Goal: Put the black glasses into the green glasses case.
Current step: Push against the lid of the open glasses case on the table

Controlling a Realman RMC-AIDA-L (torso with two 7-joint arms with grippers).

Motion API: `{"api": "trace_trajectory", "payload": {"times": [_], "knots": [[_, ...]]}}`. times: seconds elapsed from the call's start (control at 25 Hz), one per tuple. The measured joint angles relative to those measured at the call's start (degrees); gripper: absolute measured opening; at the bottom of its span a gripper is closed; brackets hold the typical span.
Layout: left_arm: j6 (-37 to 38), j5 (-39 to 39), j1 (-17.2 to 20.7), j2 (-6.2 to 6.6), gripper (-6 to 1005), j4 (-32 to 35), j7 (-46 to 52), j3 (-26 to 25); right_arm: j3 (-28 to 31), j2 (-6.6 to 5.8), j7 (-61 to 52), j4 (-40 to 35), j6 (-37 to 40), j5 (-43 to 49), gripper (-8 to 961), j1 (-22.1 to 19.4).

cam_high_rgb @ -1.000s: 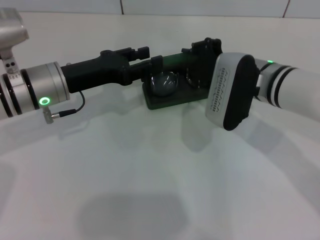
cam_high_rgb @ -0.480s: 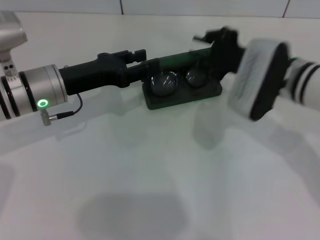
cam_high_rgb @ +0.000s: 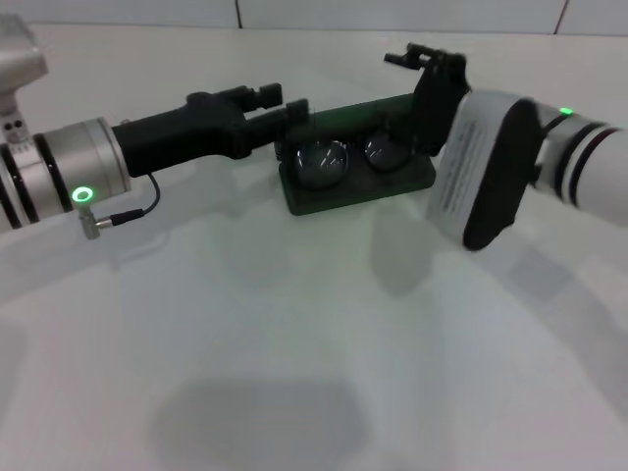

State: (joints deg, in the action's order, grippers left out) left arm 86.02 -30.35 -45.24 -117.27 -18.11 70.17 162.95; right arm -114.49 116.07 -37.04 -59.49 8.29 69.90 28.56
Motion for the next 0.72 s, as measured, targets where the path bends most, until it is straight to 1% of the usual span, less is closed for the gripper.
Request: {"api": "trace_trajectory", "payload": {"times": [0.2,0.36,0.56,0.64,0.72], "knots": [[-0.07,-1.77,0.77,0.19,602,0.00,-0.07,0.00,-1.39,-0.08,0.32,0.08,-0.47,0.36,566,-0.23],[-0.08,-1.74,0.49,0.20,603,0.00,-0.07,0.00,-1.52,0.06,0.43,1.38,-0.53,0.38,573,0.55],[-0.15,-1.54,0.25,0.21,605,0.00,-0.06,0.00,-2.03,0.11,0.17,6.03,-1.44,0.00,577,3.95],[-0.16,-1.53,0.25,0.20,605,0.00,-0.06,0.00,-2.18,0.12,0.10,7.11,-1.57,-0.10,577,4.71],[-0.16,-1.52,0.25,0.17,606,0.00,-0.05,0.00,-2.23,0.12,0.05,7.53,-1.58,-0.11,520,4.95]]}}
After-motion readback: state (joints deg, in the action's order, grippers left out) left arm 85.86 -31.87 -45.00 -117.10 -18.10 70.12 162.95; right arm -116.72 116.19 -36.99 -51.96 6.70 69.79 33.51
